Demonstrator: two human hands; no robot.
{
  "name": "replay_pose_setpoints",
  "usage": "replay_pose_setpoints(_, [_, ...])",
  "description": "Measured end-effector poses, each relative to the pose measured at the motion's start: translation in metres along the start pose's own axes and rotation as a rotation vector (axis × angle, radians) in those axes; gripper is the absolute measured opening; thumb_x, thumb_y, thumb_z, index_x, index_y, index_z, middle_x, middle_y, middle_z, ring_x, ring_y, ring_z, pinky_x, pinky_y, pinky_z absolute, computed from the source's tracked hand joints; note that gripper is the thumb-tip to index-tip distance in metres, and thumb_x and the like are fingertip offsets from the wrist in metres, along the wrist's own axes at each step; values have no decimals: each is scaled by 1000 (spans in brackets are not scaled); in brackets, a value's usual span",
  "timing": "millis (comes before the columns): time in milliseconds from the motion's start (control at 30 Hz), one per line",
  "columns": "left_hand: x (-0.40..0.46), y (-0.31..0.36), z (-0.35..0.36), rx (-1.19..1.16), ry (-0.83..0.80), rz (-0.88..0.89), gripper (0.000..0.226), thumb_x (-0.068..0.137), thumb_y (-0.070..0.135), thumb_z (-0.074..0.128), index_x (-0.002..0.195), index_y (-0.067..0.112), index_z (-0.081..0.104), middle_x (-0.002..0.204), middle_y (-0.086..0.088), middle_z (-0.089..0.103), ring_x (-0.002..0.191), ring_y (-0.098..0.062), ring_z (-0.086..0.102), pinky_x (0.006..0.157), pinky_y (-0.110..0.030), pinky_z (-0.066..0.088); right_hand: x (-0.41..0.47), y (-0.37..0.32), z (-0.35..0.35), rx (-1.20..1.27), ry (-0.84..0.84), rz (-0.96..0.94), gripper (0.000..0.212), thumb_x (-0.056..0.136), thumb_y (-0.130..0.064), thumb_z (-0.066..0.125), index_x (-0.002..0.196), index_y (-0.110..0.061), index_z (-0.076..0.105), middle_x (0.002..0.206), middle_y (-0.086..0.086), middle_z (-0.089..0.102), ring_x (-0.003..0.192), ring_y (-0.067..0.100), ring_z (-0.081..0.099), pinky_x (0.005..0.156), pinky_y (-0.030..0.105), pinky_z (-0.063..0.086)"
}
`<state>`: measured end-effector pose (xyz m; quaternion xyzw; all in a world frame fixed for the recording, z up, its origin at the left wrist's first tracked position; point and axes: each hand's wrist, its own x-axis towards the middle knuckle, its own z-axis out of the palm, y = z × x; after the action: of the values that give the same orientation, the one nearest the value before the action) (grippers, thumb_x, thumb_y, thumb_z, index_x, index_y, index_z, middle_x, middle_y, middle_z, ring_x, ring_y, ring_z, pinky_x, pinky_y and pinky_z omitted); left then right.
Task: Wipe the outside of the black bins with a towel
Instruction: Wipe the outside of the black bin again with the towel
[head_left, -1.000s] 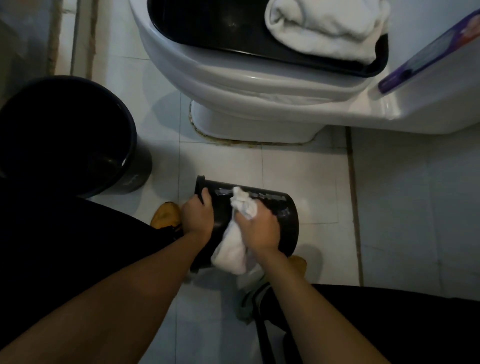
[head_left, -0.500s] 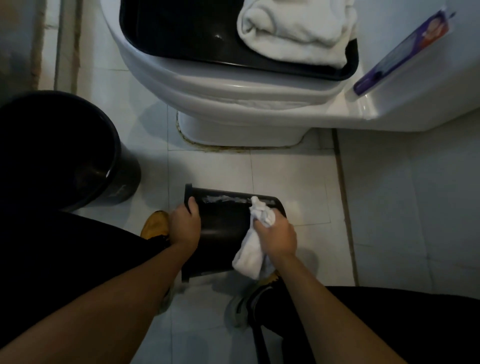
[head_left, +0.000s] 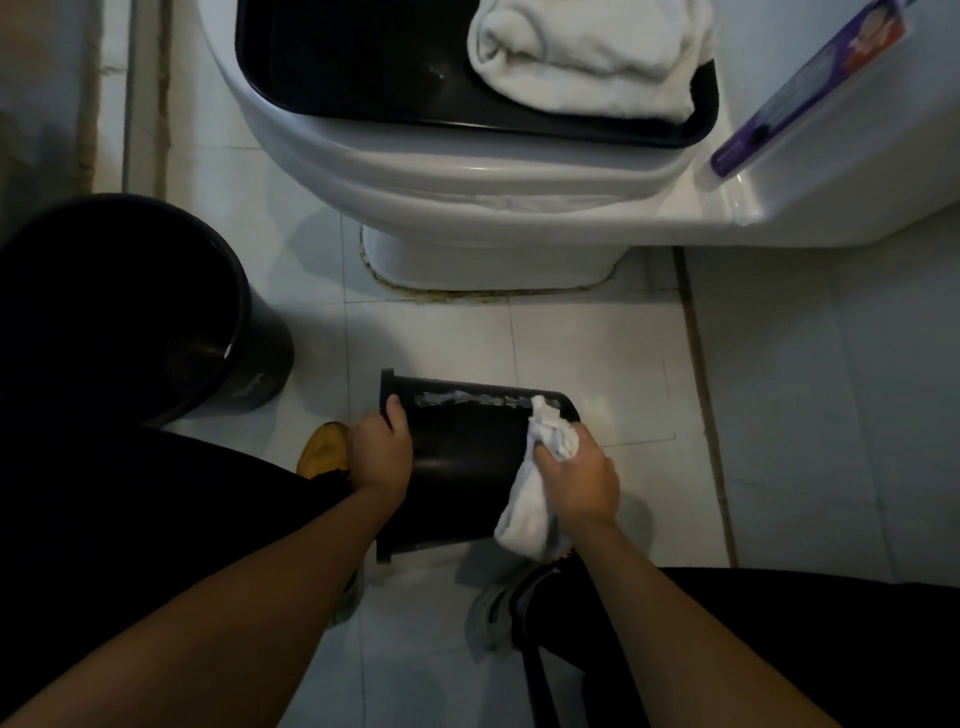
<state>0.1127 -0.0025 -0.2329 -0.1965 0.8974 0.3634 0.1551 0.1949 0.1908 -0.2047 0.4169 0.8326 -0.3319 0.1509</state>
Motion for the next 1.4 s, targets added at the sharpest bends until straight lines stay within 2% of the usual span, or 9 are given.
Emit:
replay_pose_setpoints(100, [-2,-1,0,7,-14,5,50,104,33,32,70,3,55,68,-13,54,65,-26,54,60,-29,36,28,-6,-10,77,64,152,34,88,-41,66,113,-18,61,108,10,68,102,32,63,84,34,47])
replay_pose_setpoints(200, [-9,-5,-1,-23,-14,-14,46,104,32,33,74,4,54,71,-12,54,69,-26,56,63,-30,41,50,-9,-22,58,-10,210,40,89,-39,65,120,-14,60,119,16,65,110,35,61,91,35,46])
replay_pose_setpoints(333, [-9,1,-9,-124,-68,-66,25,103,22,37,96,3,52,79,-8,52,79,-22,51,69,-30,37,39,-4,-19,-22,-5,166,43,90,-44,63,122,-16,58,117,15,65,108,35,61,91,38,46])
replay_pose_setpoints(467, [10,4,-5,-221,-207,-260,36,102,27,34,116,0,53,100,-15,56,90,-25,52,78,-30,38,22,10,-15,-7,30,150,37,87,-42,66,113,-17,59,109,16,67,102,37,63,88,41,51])
replay_pose_setpoints(767, [4,4,-2,-300,-91,-85,42,103,32,35,96,-2,59,88,-16,62,83,-27,60,73,-31,46,-3,-9,-13,-66,93,-87,34,83,-47,66,107,-24,59,97,5,70,89,30,66,78,40,54])
replay_pose_setpoints(900, [6,7,-3,-279,-77,-42,39,104,32,34,95,1,56,83,-11,60,77,-22,58,69,-29,44,-12,-47,7,-89,31,-224,35,84,-43,68,112,-23,61,100,2,71,91,24,67,71,26,45])
replay_pose_setpoints(1067, [5,-1,-2,-182,-48,3,38,103,29,36,93,-1,56,78,-11,58,74,-25,59,64,-30,44,-27,-85,44,-76,50,-151,36,86,-43,67,114,-23,60,107,1,70,99,20,66,83,31,52])
replay_pose_setpoints(1267, [4,-12,-1,-65,-90,-51,35,103,35,33,94,8,53,82,-10,58,79,-28,59,72,-37,49,-35,-87,55,-169,-185,-469,39,87,-43,67,121,-25,60,108,0,69,97,18,65,84,30,51])
replay_pose_setpoints(1400, [9,-3,-4,-99,-58,9,41,104,35,30,92,4,54,80,-12,60,75,-27,59,70,-39,50,-18,-90,44,-149,43,-150,35,89,-44,65,115,-21,61,106,4,70,97,21,67,82,31,53])
